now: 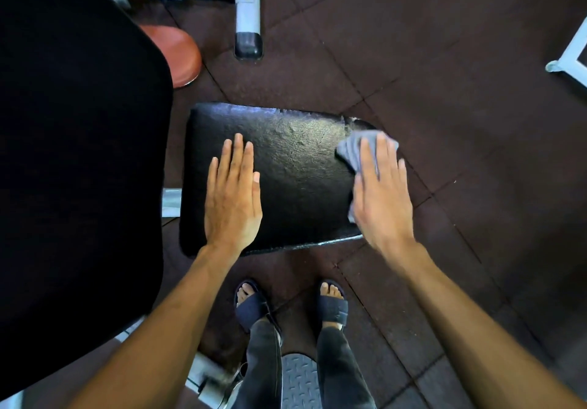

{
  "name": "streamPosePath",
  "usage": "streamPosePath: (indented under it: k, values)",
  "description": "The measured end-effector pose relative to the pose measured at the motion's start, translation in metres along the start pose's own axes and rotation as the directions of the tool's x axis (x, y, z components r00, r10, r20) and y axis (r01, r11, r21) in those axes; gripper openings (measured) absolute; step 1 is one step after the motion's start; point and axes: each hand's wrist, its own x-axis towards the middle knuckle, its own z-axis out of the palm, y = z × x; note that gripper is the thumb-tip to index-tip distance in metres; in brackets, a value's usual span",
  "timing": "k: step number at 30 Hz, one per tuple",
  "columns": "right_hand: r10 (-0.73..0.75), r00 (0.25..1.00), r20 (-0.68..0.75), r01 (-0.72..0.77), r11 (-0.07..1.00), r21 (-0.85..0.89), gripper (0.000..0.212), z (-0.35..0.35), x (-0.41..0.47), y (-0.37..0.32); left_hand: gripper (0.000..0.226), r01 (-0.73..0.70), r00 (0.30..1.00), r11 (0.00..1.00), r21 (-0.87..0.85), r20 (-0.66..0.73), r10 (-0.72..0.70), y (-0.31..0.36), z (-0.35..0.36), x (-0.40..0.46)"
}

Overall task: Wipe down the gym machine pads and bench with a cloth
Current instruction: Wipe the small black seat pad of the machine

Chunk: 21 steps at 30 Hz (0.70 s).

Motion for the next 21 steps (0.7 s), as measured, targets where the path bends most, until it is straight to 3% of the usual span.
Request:
streamPosePath:
  k: [3,6,9,11,13,17,19,21]
  values:
    - [0.065,0.997,-0.048,-0.058,0.99,0.131,0.059,0.008,0.037,-0.052,0.052,-0.006,1.0,1.0,0.007,-0.002,0.006,-0.001,0.002,-0.001]
    - [-0.207,0.978,-0.007,0.207,0.974,0.088,0.061,0.024,0.0,-0.082,0.051,-0.027,1.0,1.0,-0.003,-0.002,0.027,-0.003,0.0,0.0]
    - [-0.4,0.912,0.087,0.39,0.914,0.114,0.071,0.017,-0.049,-0.051,0.051,-0.036,0.999,0.999,-0.024,-0.004,0.036,-0.005,-0.002,0.0]
    - [-0.372,0.923,0.094,0.364,0.927,0.091,0.078,0.009,-0.048,-0.016,0.05,-0.032,0.999,0.999,-0.027,-0.005,0.031,-0.004,-0.002,0.0]
    - [-0.218,0.972,0.085,0.216,0.976,0.036,0.072,0.005,-0.025,0.005,0.05,-0.019,1.0,1.0,-0.017,-0.008,0.019,-0.002,-0.001,-0.001]
    - [0.044,0.998,-0.048,-0.041,0.997,0.058,0.059,0.005,0.035,-0.03,0.05,-0.015,1.0,1.0,-0.012,-0.018,0.015,-0.002,0.001,0.0]
    - [-0.011,0.998,-0.055,0.015,0.996,0.086,0.059,0.01,0.033,-0.06,0.05,-0.026,0.999,1.0,-0.011,-0.023,0.026,-0.004,0.002,-0.001]
    - [-0.164,0.986,-0.015,0.165,0.983,0.085,0.06,0.016,0.003,-0.07,0.05,-0.044,0.999,0.999,-0.025,-0.024,0.044,-0.005,0.001,-0.001]
